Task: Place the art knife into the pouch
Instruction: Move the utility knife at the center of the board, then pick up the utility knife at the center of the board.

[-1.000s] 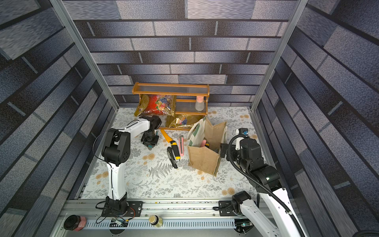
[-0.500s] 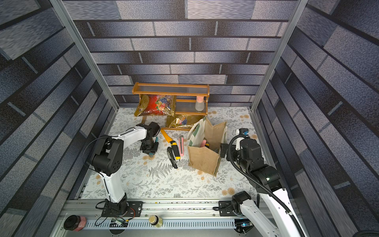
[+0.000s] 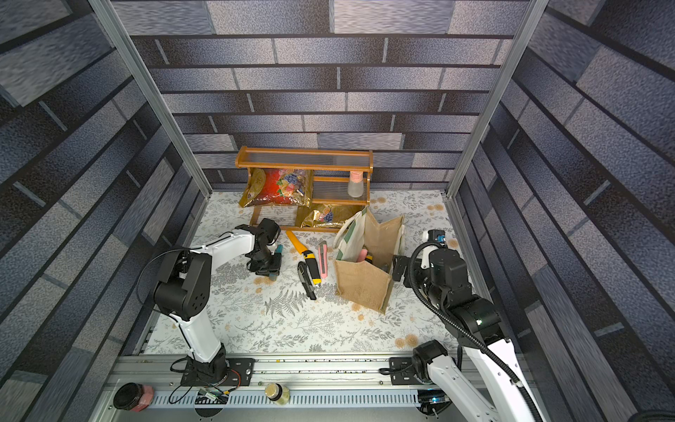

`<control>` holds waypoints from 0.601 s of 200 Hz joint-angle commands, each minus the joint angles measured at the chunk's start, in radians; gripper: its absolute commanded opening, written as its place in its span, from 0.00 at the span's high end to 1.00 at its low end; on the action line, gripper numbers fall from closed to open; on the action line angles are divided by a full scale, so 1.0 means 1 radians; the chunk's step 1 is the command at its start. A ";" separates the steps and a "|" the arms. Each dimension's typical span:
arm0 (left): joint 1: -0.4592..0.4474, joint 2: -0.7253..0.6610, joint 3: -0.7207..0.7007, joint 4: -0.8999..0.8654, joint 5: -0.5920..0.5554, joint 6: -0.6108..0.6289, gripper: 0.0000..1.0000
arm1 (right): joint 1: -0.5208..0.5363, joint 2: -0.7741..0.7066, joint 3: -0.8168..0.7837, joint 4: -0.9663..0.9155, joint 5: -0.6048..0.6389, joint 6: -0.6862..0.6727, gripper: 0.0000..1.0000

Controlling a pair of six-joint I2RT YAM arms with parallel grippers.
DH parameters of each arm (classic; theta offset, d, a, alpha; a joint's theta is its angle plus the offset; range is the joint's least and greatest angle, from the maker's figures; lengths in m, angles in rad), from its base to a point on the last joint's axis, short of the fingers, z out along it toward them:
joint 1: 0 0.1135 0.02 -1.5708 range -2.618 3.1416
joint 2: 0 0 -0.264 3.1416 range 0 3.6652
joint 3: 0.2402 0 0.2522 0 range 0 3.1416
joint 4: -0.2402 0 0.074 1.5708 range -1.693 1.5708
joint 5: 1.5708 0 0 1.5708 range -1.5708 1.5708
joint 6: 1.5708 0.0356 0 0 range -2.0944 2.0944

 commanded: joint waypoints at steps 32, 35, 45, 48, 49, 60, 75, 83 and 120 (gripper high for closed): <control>-0.013 -0.126 -0.023 0.018 0.093 -0.045 0.72 | -0.005 0.006 -0.007 -0.005 -0.007 0.013 0.00; -0.013 -0.130 -0.024 0.019 0.097 -0.047 0.72 | -0.005 0.007 -0.006 -0.005 -0.005 0.013 0.00; -0.013 -0.139 -0.024 0.021 0.100 -0.049 0.72 | -0.005 0.010 -0.008 -0.004 -0.005 0.012 0.00; -0.013 -0.140 -0.024 0.019 0.097 -0.049 0.71 | -0.005 0.009 -0.008 -0.004 -0.006 0.014 0.00; -0.013 -0.140 -0.023 0.019 0.095 -0.049 0.71 | -0.005 0.010 -0.008 -0.004 -0.006 0.013 0.00; -0.012 -0.135 -0.020 0.009 0.068 -0.049 0.67 | -0.005 0.011 -0.009 -0.002 -0.006 0.014 0.00; -0.008 -0.117 -0.018 0.005 0.021 -0.051 0.65 | -0.005 0.010 -0.011 0.000 -0.008 0.015 0.00; -0.009 -0.105 -0.013 -0.001 0.005 -0.045 0.64 | -0.005 0.009 -0.010 -0.001 -0.008 0.014 0.00; -0.023 -0.041 -0.006 0.001 -0.058 -0.036 0.57 | -0.005 0.005 -0.013 -0.006 -0.003 0.014 0.00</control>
